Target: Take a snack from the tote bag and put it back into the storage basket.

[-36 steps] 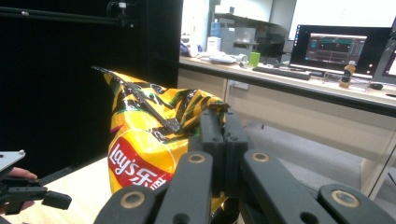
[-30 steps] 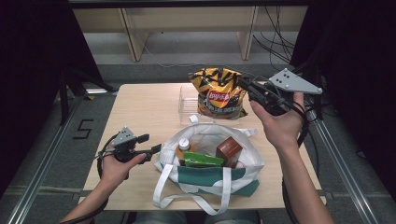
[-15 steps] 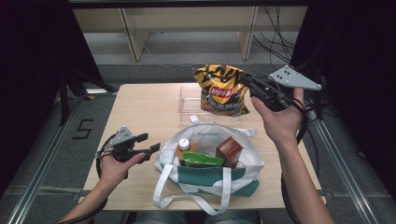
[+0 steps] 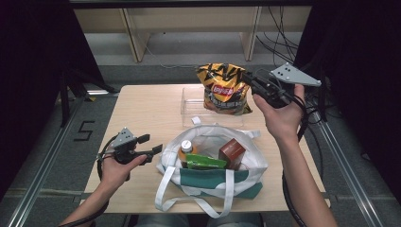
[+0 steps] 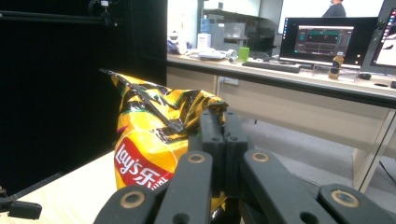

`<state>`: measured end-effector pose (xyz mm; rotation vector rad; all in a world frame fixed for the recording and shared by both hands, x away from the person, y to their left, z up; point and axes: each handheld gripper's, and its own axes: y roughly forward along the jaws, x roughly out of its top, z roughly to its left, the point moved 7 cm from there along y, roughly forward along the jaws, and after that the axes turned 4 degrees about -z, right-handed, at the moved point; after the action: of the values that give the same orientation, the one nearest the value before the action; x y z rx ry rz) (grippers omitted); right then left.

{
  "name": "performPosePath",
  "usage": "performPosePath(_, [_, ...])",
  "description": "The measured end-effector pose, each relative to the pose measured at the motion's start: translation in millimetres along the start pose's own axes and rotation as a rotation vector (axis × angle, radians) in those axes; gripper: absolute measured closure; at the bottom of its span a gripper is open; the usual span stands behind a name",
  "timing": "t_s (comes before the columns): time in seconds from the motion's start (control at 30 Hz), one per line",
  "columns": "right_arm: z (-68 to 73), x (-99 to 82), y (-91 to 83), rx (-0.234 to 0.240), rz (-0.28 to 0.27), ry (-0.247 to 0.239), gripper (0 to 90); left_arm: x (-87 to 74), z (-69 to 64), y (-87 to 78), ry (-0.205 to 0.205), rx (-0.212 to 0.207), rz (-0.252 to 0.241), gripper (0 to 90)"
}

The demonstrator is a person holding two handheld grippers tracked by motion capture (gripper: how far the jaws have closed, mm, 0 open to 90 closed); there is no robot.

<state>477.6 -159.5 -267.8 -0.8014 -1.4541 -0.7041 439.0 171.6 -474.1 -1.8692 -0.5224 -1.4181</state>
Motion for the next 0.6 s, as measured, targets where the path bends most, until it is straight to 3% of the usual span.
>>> performPosePath(0.13, [-2.2, -1.4, 2.6, -0.008, 0.001, 0.029, 90.0, 0.0, 1.0, -0.2, -0.003, 0.004, 0.001, 28.1])
performPosePath(0.17, [-4.4, -1.3, 3.4, -0.013, -0.001, 0.011, 90.0, -0.3, 1.1, -0.1, -0.004, 0.005, 0.001, 28.1])
performPosePath(0.6, [-12.8, -3.3, 15.8, -0.025, 0.009, 0.042, 90.0, -0.5, 4.6, -1.4, -0.016, 0.022, -0.004, 27.0])
